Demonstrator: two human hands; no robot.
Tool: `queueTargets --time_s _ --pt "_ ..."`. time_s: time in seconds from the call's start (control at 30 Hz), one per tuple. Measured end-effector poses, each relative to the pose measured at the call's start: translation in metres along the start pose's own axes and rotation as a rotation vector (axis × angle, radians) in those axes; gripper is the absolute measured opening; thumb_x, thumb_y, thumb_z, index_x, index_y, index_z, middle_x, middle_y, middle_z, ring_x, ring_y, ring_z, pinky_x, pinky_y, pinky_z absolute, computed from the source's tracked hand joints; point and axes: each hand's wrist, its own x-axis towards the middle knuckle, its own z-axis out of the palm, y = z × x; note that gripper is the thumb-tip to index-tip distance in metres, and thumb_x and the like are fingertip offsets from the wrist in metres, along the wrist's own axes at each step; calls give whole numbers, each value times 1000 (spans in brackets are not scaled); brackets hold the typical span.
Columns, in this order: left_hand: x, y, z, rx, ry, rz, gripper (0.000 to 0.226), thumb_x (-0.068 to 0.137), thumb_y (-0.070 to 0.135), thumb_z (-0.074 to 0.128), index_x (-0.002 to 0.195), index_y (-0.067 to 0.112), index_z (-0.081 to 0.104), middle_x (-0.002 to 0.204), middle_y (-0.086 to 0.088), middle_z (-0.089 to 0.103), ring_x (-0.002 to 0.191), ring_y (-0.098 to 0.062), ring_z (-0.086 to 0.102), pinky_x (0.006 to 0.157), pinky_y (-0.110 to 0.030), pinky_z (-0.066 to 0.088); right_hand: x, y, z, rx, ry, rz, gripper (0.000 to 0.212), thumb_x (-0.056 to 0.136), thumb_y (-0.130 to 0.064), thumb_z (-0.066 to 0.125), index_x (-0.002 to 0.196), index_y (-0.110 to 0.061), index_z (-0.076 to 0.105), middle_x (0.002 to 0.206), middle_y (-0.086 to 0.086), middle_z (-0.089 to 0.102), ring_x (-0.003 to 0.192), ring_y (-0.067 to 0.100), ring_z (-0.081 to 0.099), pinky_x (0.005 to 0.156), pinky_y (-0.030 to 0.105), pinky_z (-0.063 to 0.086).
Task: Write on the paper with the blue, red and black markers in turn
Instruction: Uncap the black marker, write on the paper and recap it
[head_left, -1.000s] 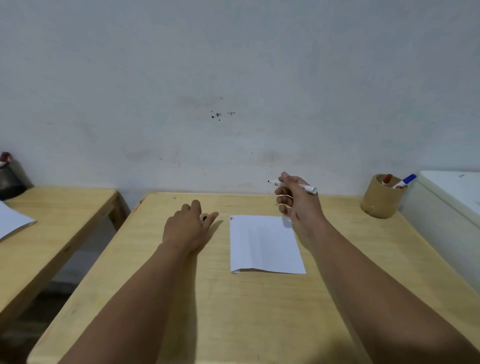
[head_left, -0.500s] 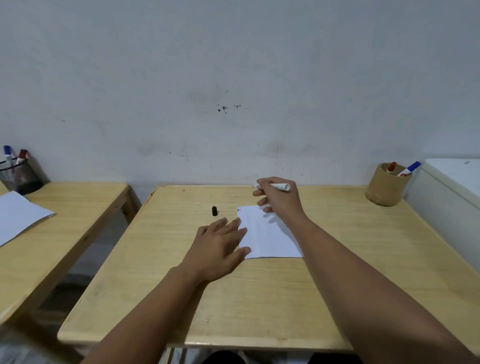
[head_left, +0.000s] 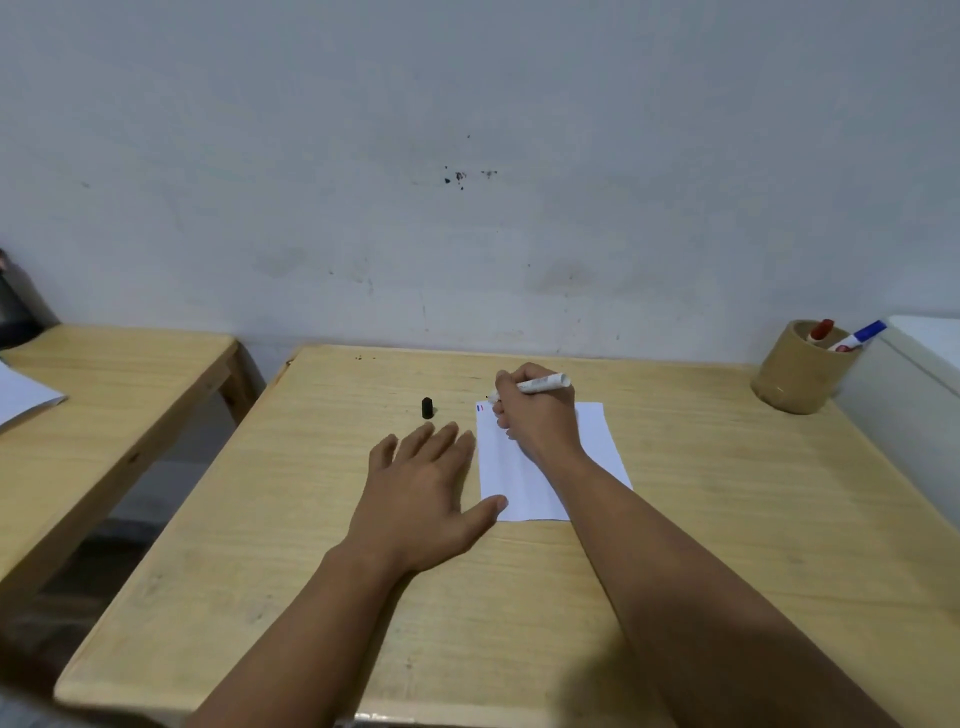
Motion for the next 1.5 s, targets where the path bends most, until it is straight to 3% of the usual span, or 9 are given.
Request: queueTargets --time_s 0.2,0.7,0.8,0.9,1.0,1.1,1.27,1.43,1.5 --pt "1 3 -2 9 -76 -72 97 84 85 28 160 24 30 172 4 16 159 -19 7 125 -58 3 0 5 1 -34 -25 -14 27 91 -25 65 76 -3 64 74 11 79 55 16 69 57 31 54" --pt "1 1 -4 -5 -64 -67 97 85 85 28 160 25 30 172 4 16 159 -19 6 125 -58 1 -1 7 2 -127 -13 -56 27 85 -28 64 70 -5 63 69 9 77 60 19 75 69 44 65" --pt "0 3 -6 -10 -65 -59 96 84 85 30 160 26 31 171 5 18 159 -18 7 126 -58 2 0 6 1 -51 -4 -29 27 90 -24 63 79 1 65 72 16 77 59 18 72 61 37 60" --pt "3 1 -7 -242 51 -118 84 84 77 50 154 31 38 162 12 39 151 -11 32 125 -54 17 5 5 1 78 0 18 31 93 -19 65 85 11 59 67 23 65 54 20 63 51 28 49" --pt "20 -16 -11 -554 305 -259 63 86 52 70 143 36 51 137 11 58 118 -6 63 100 -42 50 8 5 3 160 -12 42 32 95 -20 72 79 5 60 67 16 61 50 18 58 48 24 44" --pt "42 -32 -13 -494 289 -313 53 91 37 70 142 35 55 132 10 59 111 -10 65 80 -31 48 9 0 1 136 -70 43 32 95 -31 79 75 -11 63 67 10 67 56 19 58 50 26 46" --pt "67 -37 -9 -340 198 -341 25 94 41 63 116 33 73 111 13 73 103 -15 66 80 -36 54 -2 -25 -8 48 -48 -76 45 91 -49 80 82 -9 64 65 -1 64 50 8 56 50 23 41" --pt "70 -31 -20 -443 166 -358 19 92 30 72 110 26 76 98 8 79 94 -14 71 82 -33 55 -16 -52 -35 43 -200 -174 8 98 -12 76 106 -12 74 79 3 78 64 15 71 56 27 54" --pt "68 -24 -33 -579 168 -373 14 89 23 75 103 23 77 88 9 79 92 -13 72 80 -30 54 -26 -65 -47 75 -312 -160 29 104 2 59 125 -13 72 97 4 81 80 23 78 64 33 63"
